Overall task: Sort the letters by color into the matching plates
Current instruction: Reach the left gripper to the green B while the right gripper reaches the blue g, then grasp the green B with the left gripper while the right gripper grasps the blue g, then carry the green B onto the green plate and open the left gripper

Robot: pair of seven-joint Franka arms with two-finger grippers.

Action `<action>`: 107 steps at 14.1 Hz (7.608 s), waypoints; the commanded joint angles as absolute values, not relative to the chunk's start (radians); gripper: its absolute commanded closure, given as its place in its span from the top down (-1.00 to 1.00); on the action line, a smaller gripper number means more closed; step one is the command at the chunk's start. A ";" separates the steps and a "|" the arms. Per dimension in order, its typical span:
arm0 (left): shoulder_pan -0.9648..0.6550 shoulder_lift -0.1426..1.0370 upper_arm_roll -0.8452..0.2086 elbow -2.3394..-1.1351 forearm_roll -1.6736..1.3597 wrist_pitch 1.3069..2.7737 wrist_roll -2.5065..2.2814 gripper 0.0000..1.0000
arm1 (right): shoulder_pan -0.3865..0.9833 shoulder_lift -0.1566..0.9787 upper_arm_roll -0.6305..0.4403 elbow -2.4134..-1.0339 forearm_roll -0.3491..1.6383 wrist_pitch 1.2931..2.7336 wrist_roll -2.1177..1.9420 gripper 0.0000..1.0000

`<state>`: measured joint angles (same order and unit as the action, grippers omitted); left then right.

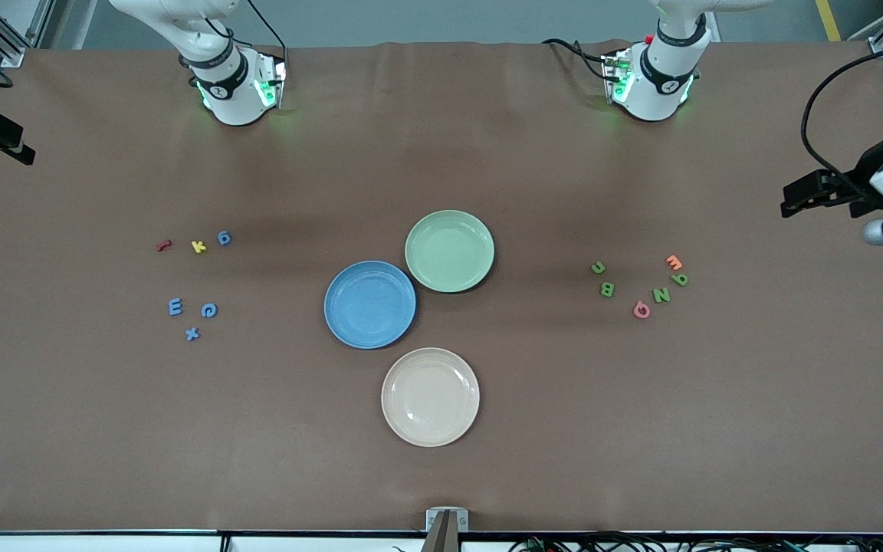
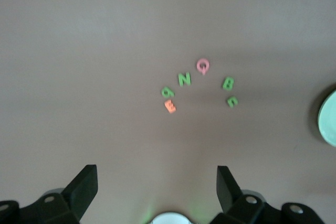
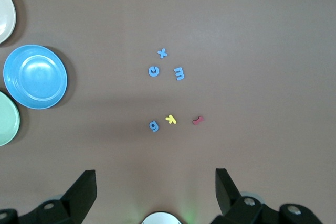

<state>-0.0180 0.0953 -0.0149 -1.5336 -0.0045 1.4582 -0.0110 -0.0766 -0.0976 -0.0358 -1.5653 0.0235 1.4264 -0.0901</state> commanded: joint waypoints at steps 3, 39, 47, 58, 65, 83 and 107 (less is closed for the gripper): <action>-0.023 0.150 -0.015 -1.595 -0.114 1.475 -0.058 1.00 | -0.123 -0.074 -0.028 -1.554 0.015 1.537 -0.100 1.00; -0.054 0.452 -0.238 -2.183 0.167 2.562 -0.417 0.68 | 0.043 0.158 -0.020 -2.631 0.063 2.793 0.141 0.99; -0.055 0.477 -0.238 -2.178 0.167 2.599 -0.428 -0.19 | 0.048 0.184 -0.020 -2.655 0.063 2.793 0.144 0.95; -0.077 0.379 -0.262 -2.133 0.167 2.452 -0.517 -0.70 | 0.104 0.196 -0.021 -2.666 0.060 2.787 0.250 0.94; -0.078 0.356 -0.507 -1.934 0.152 2.097 -0.854 -0.70 | 0.091 0.213 -0.026 -2.666 0.052 2.790 0.239 0.94; -0.382 0.639 -0.592 -1.873 0.282 2.348 -1.412 -0.73 | 0.020 0.213 -0.021 -2.675 0.049 2.783 0.149 0.24; -0.355 0.632 -0.572 -1.832 0.388 2.373 -1.502 0.99 | 0.029 0.244 -0.020 -2.668 0.052 2.685 0.195 0.66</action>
<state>-0.3765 0.6939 -0.5713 -1.8211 0.3920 2.4001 -1.4809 0.0295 0.2197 -0.0234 -2.6555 0.0545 2.7069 0.1740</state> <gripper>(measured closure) 0.317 0.176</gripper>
